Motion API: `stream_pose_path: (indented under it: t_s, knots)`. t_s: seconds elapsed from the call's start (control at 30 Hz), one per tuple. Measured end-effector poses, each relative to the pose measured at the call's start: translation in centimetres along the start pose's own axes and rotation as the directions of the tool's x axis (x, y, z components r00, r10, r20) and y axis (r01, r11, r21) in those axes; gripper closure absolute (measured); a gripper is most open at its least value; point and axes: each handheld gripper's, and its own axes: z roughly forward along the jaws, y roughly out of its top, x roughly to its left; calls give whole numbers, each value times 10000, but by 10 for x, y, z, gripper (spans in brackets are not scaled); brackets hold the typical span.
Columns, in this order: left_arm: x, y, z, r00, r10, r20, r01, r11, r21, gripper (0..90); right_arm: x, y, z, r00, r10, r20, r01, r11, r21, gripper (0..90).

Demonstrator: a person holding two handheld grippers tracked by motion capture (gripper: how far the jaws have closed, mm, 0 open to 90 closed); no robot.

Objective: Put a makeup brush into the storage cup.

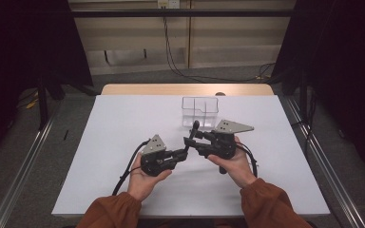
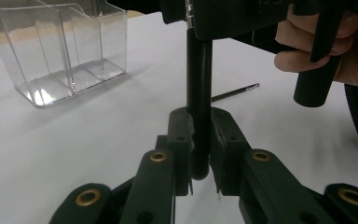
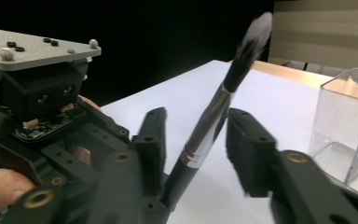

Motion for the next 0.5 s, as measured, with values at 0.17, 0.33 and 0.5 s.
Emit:
stream_pose_path:
  t_s: [0.17, 0.33, 0.5]
  knots:
    - [0, -1, 1, 10000, 88, -4, -87, 9999, 98, 796, -1, 0, 0, 9994, 195, -270, -192, 9997, 120, 739]
    - [-1, -2, 1, 9998, 214, -40, -213, 9996, 174, 795, -2, 0, 0, 9976, 456, -511, -443, 9987, 260, 768]
    - [-1, -2, 0, 9993, 349, -165, -348, 9994, 94, 788, 0, 1, 0, 9965, 451, -708, -435, 9988, 230, 785]
